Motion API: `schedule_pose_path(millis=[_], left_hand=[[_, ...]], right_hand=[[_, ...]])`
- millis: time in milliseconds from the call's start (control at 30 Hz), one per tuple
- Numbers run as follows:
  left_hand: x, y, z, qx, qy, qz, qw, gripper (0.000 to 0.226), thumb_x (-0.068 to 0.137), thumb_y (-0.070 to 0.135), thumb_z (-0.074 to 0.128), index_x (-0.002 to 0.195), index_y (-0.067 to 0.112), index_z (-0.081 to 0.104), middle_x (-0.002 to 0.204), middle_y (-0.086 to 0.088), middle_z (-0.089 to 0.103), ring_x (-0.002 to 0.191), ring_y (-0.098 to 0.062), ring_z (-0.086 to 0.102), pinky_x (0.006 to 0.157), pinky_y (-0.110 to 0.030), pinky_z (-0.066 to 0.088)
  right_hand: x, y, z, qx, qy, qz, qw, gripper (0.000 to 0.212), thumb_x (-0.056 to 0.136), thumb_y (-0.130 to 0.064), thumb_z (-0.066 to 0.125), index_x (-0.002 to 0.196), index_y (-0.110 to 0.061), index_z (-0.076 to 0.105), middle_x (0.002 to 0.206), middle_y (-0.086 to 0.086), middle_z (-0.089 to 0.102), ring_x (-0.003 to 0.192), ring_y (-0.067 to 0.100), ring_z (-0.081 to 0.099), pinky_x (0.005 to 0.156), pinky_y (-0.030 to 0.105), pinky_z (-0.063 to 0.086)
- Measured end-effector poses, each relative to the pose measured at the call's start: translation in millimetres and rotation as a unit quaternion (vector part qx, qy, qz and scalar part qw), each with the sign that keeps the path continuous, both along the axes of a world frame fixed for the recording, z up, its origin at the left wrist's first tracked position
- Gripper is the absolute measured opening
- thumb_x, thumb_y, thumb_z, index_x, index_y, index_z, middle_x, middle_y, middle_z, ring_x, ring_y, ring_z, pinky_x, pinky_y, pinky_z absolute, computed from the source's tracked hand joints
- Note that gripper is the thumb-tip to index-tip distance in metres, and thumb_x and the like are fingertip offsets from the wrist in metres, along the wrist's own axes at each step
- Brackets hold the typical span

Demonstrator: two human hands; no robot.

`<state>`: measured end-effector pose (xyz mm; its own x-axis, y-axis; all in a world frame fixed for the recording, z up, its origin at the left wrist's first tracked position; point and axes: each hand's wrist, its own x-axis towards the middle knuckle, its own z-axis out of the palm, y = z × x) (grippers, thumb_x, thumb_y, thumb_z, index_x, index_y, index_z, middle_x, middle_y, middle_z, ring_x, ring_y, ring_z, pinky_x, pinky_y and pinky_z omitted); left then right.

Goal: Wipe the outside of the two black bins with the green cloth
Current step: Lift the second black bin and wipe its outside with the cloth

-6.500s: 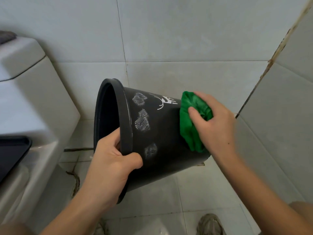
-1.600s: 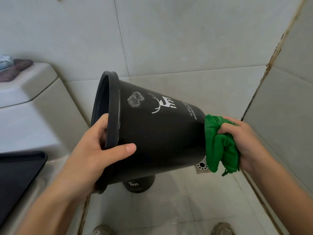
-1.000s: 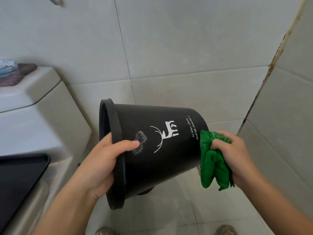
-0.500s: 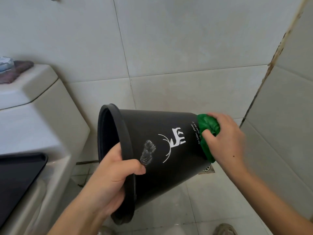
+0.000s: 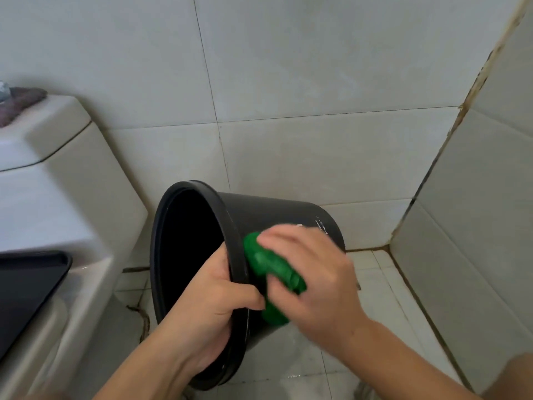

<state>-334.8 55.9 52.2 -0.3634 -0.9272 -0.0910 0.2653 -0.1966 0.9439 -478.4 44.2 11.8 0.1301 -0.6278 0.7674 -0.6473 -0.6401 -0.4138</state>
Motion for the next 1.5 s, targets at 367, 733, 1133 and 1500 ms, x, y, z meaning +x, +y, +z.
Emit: schedule_pose_path(millis=[367,733,1133,1500], left_hand=[[5.6,0.3,0.6,0.004,0.011,-0.018,1.000,0.060,0.045,-0.020,0.047,0.089,0.013,0.071,0.079,-0.014,0.066,0.069,-0.024,0.064,0.056,-0.029,0.054],[3.6,2.6,-8.2,0.013,0.038,-0.028,0.999,0.065,0.044,-0.021,0.042,0.099,0.004,0.066,0.079,-0.015,0.064,0.069,-0.023,0.063,0.054,-0.028,0.052],[7.2,-2.0,-5.7,0.007,0.054,-0.025,0.998,0.065,0.044,-0.022,0.040,0.099,0.000,0.067,0.085,-0.017,0.067,0.073,-0.024,0.066,0.055,-0.026,0.053],[8.8,-1.3,-5.9,0.025,0.089,-0.004,0.996,0.064,0.044,-0.021,0.039,0.099,-0.003,0.066,0.088,-0.021,0.068,0.072,-0.027,0.068,0.057,-0.027,0.056]], right_hand=[[-9.4,5.5,-10.4,-0.042,0.058,0.014,0.997,0.033,0.078,-0.011,0.063,0.110,-0.012,0.072,0.110,0.002,0.069,0.092,0.022,0.064,0.074,0.032,0.053],[-11.1,12.4,-14.9,-0.072,0.107,0.058,0.990,0.024,0.087,-0.009,0.058,0.105,-0.012,0.073,0.110,0.001,0.070,0.087,0.024,0.064,0.074,0.032,0.052],[-7.8,11.3,-12.4,-0.100,0.133,0.073,0.983,0.022,0.082,-0.006,0.061,0.098,-0.010,0.077,0.107,0.001,0.072,0.082,0.023,0.063,0.074,0.031,0.051],[-9.1,5.2,-17.0,-0.123,0.156,0.076,0.977,0.024,0.082,-0.006,0.059,0.098,-0.010,0.077,0.105,0.003,0.072,0.078,0.027,0.063,0.068,0.035,0.052]])
